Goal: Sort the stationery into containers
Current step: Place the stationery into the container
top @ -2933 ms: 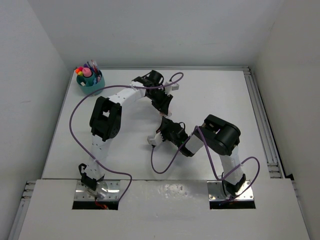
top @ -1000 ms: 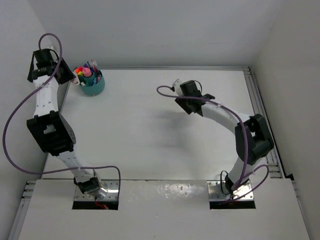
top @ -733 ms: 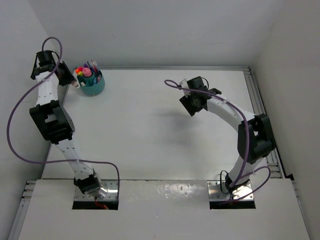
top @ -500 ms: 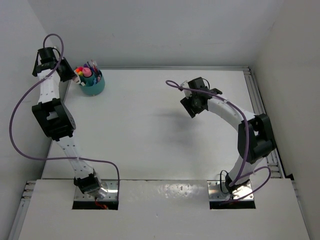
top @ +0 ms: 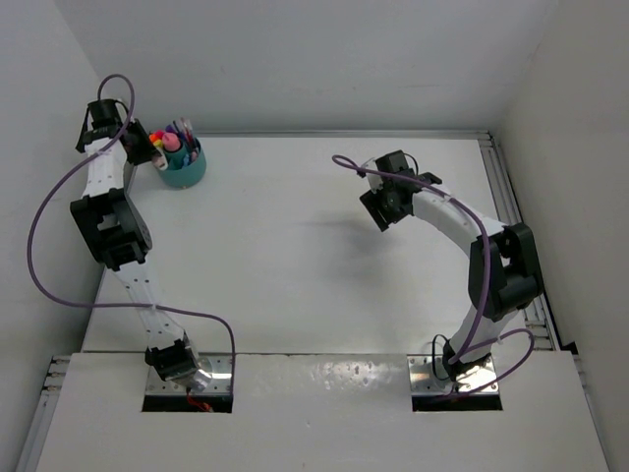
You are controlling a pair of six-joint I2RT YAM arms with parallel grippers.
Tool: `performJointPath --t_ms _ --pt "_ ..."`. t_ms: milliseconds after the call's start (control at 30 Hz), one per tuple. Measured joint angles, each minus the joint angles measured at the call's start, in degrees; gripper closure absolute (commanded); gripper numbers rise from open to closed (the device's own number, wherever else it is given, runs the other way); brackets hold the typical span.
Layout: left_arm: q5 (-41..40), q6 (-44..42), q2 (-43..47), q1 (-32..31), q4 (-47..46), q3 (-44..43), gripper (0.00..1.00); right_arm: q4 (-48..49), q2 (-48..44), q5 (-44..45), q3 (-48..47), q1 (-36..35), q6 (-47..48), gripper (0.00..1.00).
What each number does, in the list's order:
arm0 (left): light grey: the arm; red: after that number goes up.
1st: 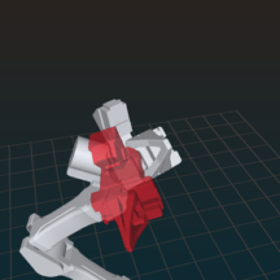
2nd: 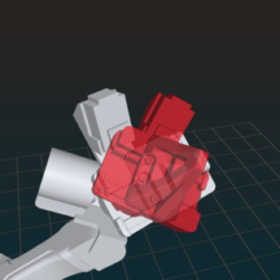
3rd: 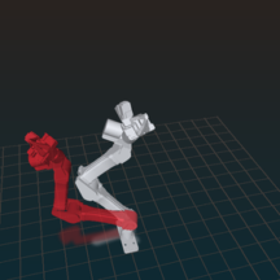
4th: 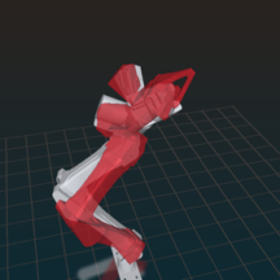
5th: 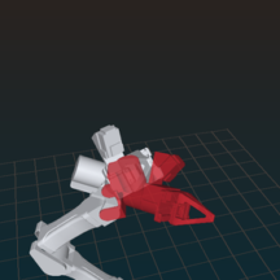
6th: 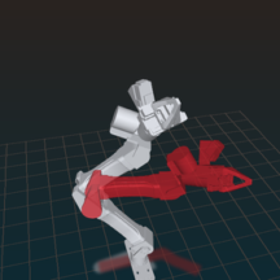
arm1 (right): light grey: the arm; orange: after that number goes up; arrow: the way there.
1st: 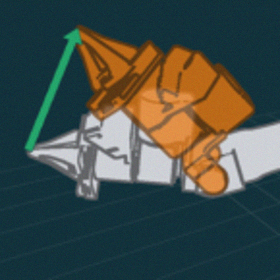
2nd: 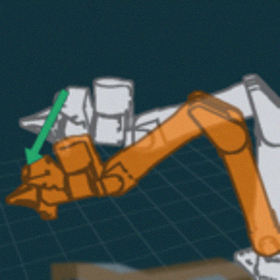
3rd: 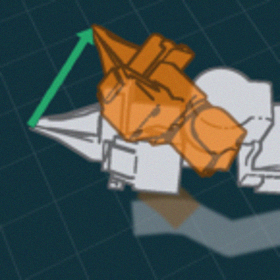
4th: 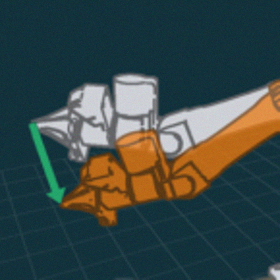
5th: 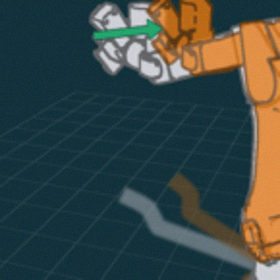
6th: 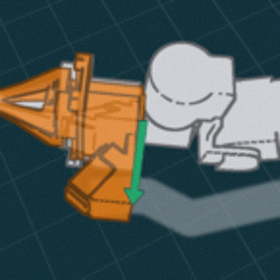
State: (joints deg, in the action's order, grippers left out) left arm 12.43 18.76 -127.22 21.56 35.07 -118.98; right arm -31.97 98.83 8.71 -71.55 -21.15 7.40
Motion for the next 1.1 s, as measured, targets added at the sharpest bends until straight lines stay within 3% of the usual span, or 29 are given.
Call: performJointPath --t_ms 467,700,800,833,933,1000,1100 --pt "-0.2 0.9 -1.6 0.2 -2.6 -2.3 1.00 -0.3 0.0 -0.2 0.2 0.0 -0.3 0.39" --pt "0.1 1.5 -3.4 0.5 -4.4 -2.4 0.94 -1.2 0.0 -0.4 0.2 0.0 -0.3 0.40" --pt "0.7 1.6 -4.3 0.8 -4.9 -2.4 0.82 -1.5 0.0 -0.4 0.2 0.0 -0.3 0.40" --pt "1.1 1.6 -4.5 0.9 -5.2 -2.4 0.69 -1.6 0.0 -0.4 0.2 0.0 -0.3 0.40" --pt "1.9 1.4 -4.6 1.2 -5.8 -2.4 0.45 -1.8 0.0 -0.5 0.0 0.0 -0.3 0.40" --pt "2.6 1.6 -4.6 1.4 -6.0 -2.4 0.37 -2.0 0.0 -0.5 -0.2 0.0 -0.3 0.40" --pt "3.9 1.4 -4.6 1.8 -6.0 -2.4 0.34 -2.5 0.1 -0.8 -0.8 0.0 -0.3 0.40"
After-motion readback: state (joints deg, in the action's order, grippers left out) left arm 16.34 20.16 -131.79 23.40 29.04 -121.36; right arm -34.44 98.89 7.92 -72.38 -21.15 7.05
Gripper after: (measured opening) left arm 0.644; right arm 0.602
